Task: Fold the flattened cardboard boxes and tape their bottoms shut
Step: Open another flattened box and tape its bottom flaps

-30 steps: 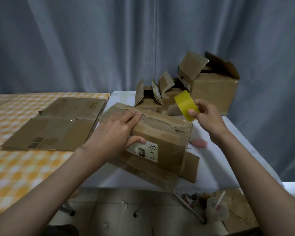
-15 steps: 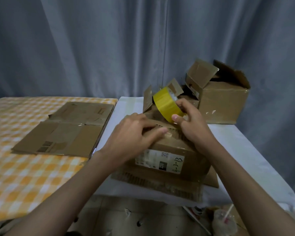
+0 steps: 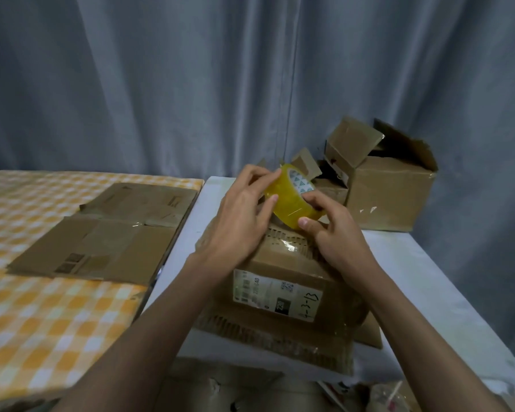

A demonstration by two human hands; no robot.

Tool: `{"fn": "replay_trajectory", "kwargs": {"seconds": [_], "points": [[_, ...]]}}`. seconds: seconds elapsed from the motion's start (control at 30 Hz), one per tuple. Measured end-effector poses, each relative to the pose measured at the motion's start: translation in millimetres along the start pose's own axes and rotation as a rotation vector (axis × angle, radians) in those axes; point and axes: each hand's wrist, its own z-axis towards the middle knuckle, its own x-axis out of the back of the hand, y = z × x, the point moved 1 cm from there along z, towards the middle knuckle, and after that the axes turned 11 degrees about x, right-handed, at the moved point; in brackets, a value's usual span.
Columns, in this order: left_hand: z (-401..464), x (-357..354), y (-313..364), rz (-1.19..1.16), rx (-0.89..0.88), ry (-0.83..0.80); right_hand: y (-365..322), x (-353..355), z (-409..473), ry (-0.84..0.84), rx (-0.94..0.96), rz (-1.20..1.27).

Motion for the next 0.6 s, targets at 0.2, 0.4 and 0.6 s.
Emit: {"fn": "replay_trajectory", "kwargs": {"seconds": [0.2, 0.4, 0.6], "points": [[-3.7, -2.1, 1.3, -0.008, -0.089, 0.111, 2.9, -0.7, 1.4, 0.002, 0.004, -0.010], [-9.3, -4.2, -0.6, -0.039, -0.226, 0.194, 1.6, -2.4, 1.2, -0.017, 0.044, -0.013], [-6.9, -0.1, -0.9, 0.012, -0.222, 0.089, -5.3, -1.3, 0.2, -0.035, 0.081, -0.035]]}}
